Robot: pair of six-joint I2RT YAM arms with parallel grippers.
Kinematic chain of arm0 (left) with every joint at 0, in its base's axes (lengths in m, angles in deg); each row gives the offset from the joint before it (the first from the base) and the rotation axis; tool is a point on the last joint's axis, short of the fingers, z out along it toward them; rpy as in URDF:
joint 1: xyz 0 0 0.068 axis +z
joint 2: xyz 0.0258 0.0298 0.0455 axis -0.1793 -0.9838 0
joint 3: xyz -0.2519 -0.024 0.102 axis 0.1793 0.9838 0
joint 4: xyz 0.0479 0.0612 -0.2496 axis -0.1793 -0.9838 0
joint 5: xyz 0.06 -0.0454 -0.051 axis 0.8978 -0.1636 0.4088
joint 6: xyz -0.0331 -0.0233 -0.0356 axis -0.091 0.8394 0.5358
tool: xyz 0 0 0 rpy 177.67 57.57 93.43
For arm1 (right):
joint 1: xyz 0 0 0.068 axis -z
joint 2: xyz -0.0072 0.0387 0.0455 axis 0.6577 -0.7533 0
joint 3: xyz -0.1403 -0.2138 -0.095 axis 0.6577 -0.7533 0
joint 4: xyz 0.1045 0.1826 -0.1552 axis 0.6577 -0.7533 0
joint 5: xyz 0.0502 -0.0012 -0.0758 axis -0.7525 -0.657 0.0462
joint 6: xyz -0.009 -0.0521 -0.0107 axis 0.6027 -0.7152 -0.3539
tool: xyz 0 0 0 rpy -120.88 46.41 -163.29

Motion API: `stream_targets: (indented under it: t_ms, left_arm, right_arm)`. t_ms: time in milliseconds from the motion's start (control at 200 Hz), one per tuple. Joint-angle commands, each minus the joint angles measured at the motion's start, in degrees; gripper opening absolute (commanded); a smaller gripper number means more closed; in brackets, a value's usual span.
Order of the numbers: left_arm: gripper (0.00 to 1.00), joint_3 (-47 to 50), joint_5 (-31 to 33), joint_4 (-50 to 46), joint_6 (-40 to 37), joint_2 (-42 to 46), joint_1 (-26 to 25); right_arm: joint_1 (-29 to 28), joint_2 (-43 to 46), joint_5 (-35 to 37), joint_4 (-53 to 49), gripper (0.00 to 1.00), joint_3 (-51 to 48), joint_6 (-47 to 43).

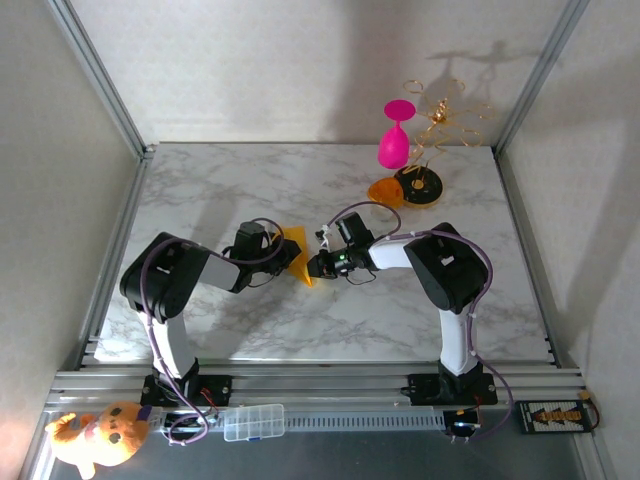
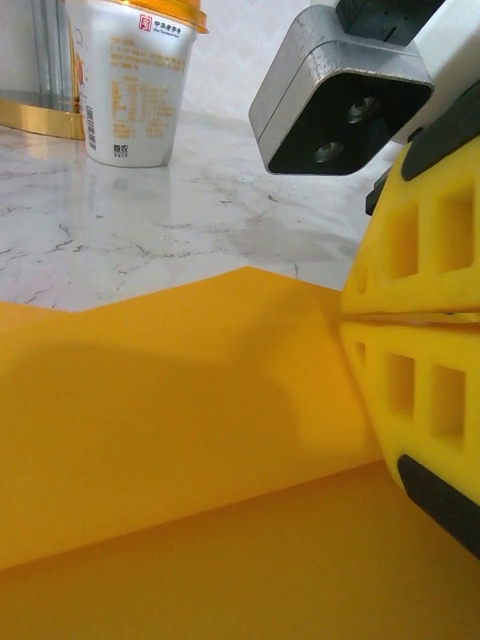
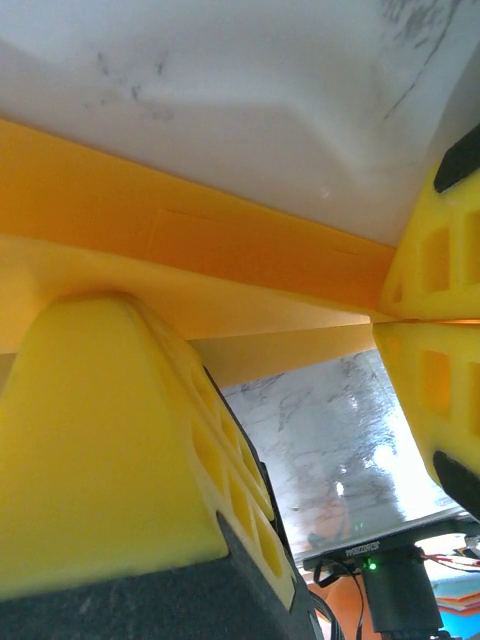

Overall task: Fold a paper plane with a square sheet of paper (pick it up from the middle)
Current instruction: Fourth fold the wing at the center of the table.

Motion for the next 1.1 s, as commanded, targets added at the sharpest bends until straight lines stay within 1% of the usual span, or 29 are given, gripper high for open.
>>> stream_targets:
  t_ms: [0,265,571,761,926,1097]
  left_arm:
    - [0.10,-1.05,-0.36,-1.07,-1.44,-1.14,-0.32]
    - [0.10,-1.14,-0.29,-1.16,-1.65,-2.02,-0.31]
    - [0.10,-0.99,0.23,-1.77,-1.98,-2.38,-0.28]
    - [0.11,-0.44,0.76,-2.08,-2.27,-2.37,-0.33]
    - [0.10,-0.10,1.11,-2.14,-2.22,-2.57,-0.32]
    - [0.10,0.09,1.17,-2.04,-2.04,-2.56,-0.33]
  right_arm:
    - [1.34,-6.02,11.63,-7.51,0.10,-2.27,-1.83]
    - [1.33,-5.91,11.81,-7.86,0.11,-2.18,-1.84]
    - [1.36,-4.70,11.79,-8.46,0.15,-1.69,-1.61]
    - [1.36,-1.38,11.81,-9.92,0.18,-0.52,-1.88]
    - [1.36,2.60,9.91,-9.82,0.23,-0.29,-1.08]
    - [1.36,6.87,8.20,-8.37,0.23,-0.75,0.91]
